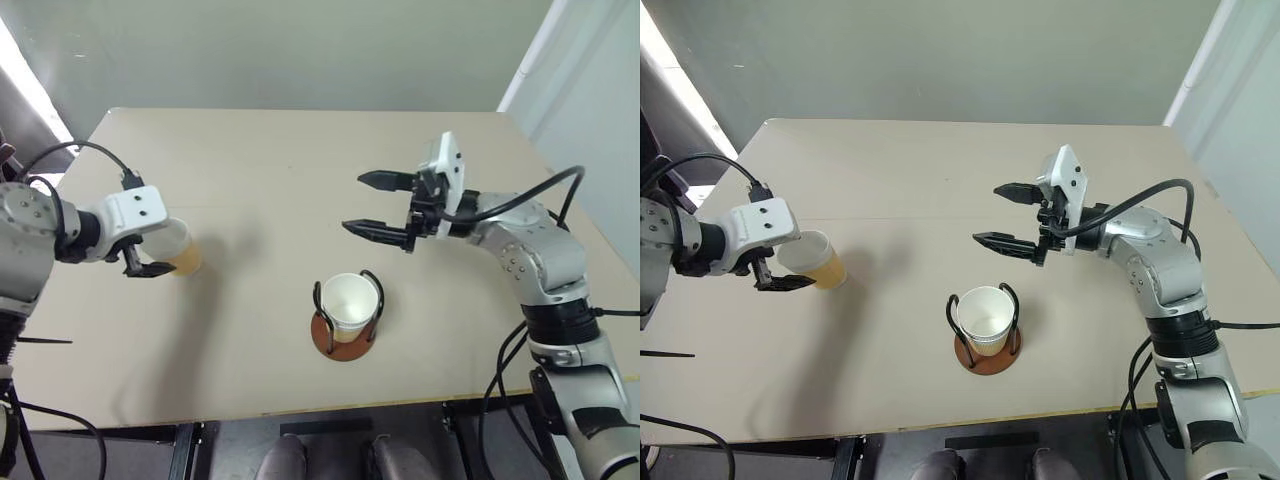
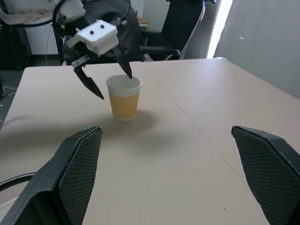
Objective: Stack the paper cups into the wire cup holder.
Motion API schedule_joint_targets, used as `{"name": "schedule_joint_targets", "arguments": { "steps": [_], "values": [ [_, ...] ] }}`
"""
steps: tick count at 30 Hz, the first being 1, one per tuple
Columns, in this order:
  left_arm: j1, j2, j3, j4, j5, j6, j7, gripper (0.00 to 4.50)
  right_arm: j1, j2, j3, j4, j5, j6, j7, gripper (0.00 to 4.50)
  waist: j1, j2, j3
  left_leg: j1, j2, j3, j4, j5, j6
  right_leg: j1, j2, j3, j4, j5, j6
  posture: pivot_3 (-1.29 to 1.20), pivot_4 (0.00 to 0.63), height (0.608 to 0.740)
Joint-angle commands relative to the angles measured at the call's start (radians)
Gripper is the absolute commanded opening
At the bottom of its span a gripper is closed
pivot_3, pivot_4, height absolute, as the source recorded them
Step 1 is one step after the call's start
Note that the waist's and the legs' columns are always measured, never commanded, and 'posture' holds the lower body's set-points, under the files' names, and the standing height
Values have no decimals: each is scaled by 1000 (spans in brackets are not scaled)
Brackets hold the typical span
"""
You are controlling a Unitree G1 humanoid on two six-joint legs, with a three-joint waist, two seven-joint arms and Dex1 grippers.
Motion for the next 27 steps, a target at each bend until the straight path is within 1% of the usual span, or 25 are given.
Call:
{"name": "schedule_joint_targets", "arguments": {
  "steps": [1, 5, 10, 11, 15, 17, 19, 21, 23, 27],
  "values": [
    [-20, -7, -1, -4, 26, -4, 10, 3601, -21, 5, -20, -24, 1, -11, -9, 4500, 0, 0, 0, 0, 0, 0, 0, 0, 0, 0, 0, 0, 0, 0, 0, 0, 150, 740],
    [-28, -22, -5, 2, 35, -10, 2, 2132, -14, 1, -23, -34, 3, -4, -9, 4500, 0, 0, 0, 0, 0, 0, 0, 0, 0, 0, 0, 0, 0, 0, 0, 0, 150, 740],
    [-48, -33, -9, 5, 40, -21, -20, 135, -7, -7, -26, -46, 7, 6, -9, 4500, 0, 0, 0, 0, 0, 0, 0, 0, 0, 0, 0, 0, 0, 0, 0, 0, 150, 740],
    [-50, -34, -10, 4, 41, -23, -23, 59, -8, -9, -27, -48, 8, 8, -8, 4500, 0, 0, 0, 0, 0, 0, 0, 0, 0, 0, 0, 0, 0, 0, 0, 0, 150, 740],
    [-61, -29, -2, -9, 39, -36, -41, 59, -9, -25, -38, -58, 21, 22, 4, 4500, 0, 0, 0, 0, 0, 0, 0, 0, 0, 0, 0, 0, 0, 0, 0, 0, 150, 740],
    [-85, -30, 14, -30, 10, -41, -69, 59, -1, -61, -62, -95, 96, 71, 69, 4500, 3, 0, 0, 0, 0, 0, 0, 0, 0, 0, 0, 0, 0, 0, 0, 0, 150, 740],
    [-142, -49, 36, -65, -61, -32, -126, 59, 23, -133, -95, -157, 205, 137, 175, 4500, 11, 0, 0, -1, 0, 0, 0, 0, 0, 0, 0, -1, -1, 0, 0, 0, 150, 740],
    [-228, -86, 48, -100, -150, -9, -192, 59, 57, -223, -130, -201, 276, 170, 273, 4500, 26, -1, 0, -3, 0, -1, 0, 0, -1, 1, 0, -1, -3, 0, 0, 0, 150, 740],
    [-326, -141, 54, -126, -250, 40, -252, 59, 77, -298, -162, -203, 300, 181, 320, 4500, 34, -1, -1, -4, -1, -1, 1, 0, -1, 3, -1, -2, -6, 0, 0, 0, 150, 740],
    [-451, -238, 33, -135, -383, 69, -368, 59, 100, -412, -217, -172, 296, 175, 368, 4500, 31, -1, -1, -2, -2, 1, 0, 0, -1, 4, -3, -1, -7, 0, 1, 0, 150, 740]
  ]
}}
